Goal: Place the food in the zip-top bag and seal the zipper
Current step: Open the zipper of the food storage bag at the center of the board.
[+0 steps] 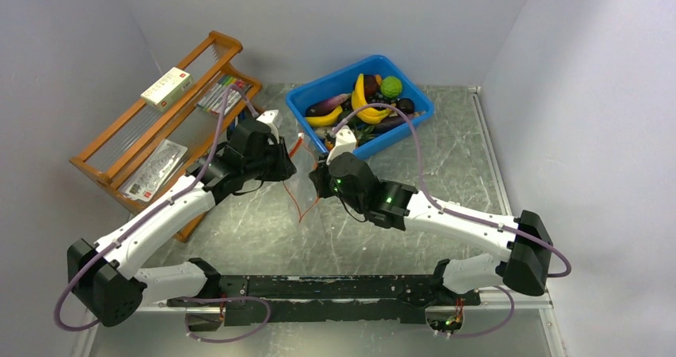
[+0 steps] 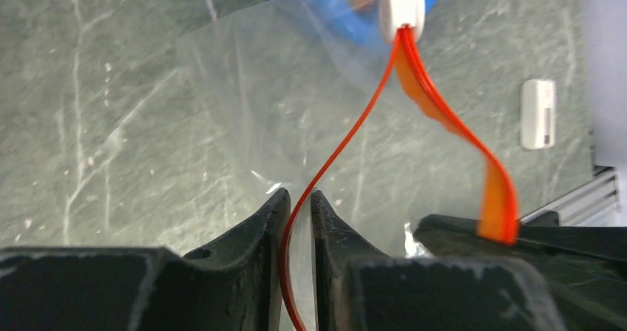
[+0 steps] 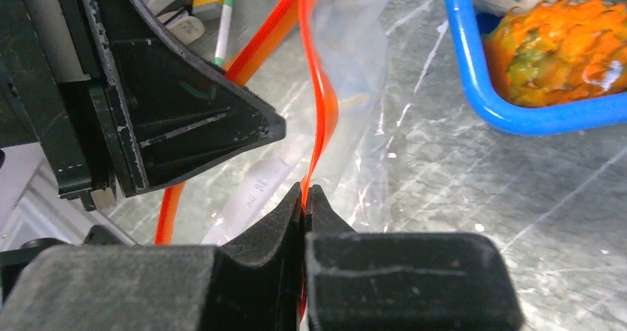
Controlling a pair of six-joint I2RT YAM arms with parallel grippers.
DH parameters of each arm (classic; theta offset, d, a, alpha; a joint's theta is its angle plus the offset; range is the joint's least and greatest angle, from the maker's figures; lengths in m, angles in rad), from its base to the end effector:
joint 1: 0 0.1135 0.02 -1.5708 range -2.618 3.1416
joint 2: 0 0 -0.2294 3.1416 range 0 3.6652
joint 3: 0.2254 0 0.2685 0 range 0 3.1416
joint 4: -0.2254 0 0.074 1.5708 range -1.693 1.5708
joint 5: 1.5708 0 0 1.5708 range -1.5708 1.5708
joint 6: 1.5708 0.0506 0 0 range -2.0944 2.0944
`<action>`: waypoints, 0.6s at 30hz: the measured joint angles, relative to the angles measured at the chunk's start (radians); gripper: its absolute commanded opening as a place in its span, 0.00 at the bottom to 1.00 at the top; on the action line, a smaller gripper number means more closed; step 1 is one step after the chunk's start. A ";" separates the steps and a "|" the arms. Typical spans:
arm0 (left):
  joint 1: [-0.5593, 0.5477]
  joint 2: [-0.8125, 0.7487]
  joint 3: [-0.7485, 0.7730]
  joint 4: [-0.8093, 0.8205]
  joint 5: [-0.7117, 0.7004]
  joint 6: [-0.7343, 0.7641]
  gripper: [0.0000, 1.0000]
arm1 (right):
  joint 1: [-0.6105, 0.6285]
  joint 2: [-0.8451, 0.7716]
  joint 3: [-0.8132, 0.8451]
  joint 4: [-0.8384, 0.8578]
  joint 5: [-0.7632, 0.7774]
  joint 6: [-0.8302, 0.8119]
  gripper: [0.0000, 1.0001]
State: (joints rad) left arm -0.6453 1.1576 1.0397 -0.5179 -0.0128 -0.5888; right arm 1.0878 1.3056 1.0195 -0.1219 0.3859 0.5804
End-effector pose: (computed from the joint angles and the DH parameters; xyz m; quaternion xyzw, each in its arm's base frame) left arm 0.2361 -0.1770 0.2784 0.0223 0.8924 -0.2561 0.3708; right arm 0.1742 0.2912 0.2706 -0.1039 0.8204 0.2916 0.4808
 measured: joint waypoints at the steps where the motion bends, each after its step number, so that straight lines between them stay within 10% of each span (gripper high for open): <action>1: 0.000 0.009 0.001 -0.016 -0.008 0.006 0.18 | 0.000 -0.001 0.000 -0.005 0.010 -0.003 0.00; 18: 0.000 0.023 0.297 -0.204 -0.168 0.152 0.07 | 0.000 -0.149 -0.054 0.052 0.095 -0.065 0.00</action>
State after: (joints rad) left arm -0.6453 1.1805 1.3365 -0.7216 -0.1806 -0.4366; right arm 1.0874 1.1564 0.9657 -0.0700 0.4812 0.5156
